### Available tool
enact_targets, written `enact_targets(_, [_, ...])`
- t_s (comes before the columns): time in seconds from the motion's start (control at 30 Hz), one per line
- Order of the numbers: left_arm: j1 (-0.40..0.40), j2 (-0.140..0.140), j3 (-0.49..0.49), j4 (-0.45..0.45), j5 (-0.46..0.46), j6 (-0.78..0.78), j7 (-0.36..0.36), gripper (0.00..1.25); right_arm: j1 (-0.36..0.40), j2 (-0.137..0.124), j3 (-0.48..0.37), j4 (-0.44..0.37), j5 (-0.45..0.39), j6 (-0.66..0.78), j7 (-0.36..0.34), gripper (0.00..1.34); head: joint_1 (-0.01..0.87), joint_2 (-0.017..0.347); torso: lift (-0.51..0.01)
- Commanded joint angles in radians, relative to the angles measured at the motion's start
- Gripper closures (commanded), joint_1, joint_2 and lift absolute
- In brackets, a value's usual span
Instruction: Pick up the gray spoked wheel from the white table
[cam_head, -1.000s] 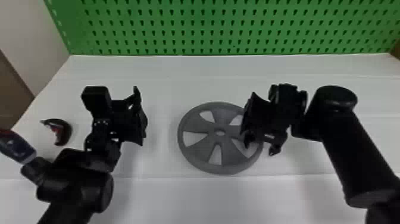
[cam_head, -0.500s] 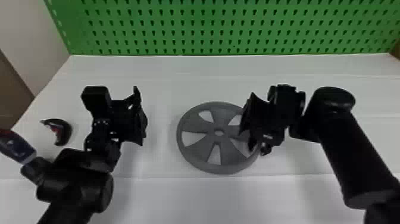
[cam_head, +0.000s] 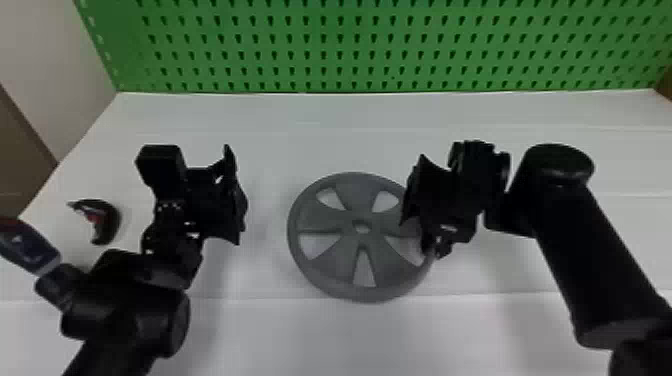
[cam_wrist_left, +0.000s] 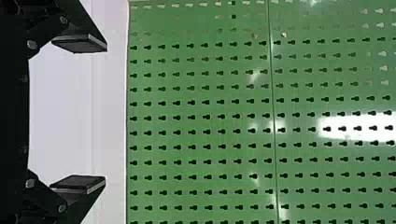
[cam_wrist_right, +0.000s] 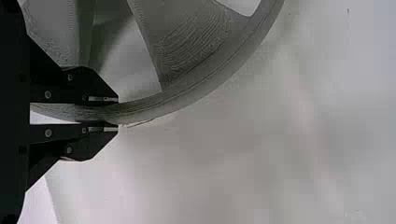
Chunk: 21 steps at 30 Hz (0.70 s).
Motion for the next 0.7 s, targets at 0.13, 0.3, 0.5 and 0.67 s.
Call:
enact_targets(0.13, [-0.003, 0.0, 0.0, 0.0, 0.003, 0.0, 0.0, 0.26, -0.004, -0.002, 0.004, 0.0, 0.004, -0.002, 0.0, 1.09, 0.806, 0.044, -0.098])
enact_targets(0.3, [-0.003, -0.001, 0.0, 0.0, 0.003, 0.0, 0.0, 0.26, -0.005, -0.002, 0.005, 0.0, 0.006, -0.002, 0.0, 1.09, 0.806, 0.044, -0.098])
enact_targets(0.5, [-0.002, 0.0, 0.001, 0.0, 0.003, 0.0, 0.0, 0.26, -0.008, -0.002, 0.007, -0.008, 0.004, 0.007, 0.0, 1.09, 0.806, 0.044, -0.098])
enact_targets(0.67, [0.0, 0.0, 0.004, 0.0, 0.003, 0.0, 0.0, 0.26, -0.016, -0.003, -0.018, -0.055, 0.01, 0.047, -0.002, 1.09, 0.806, 0.044, -0.098])
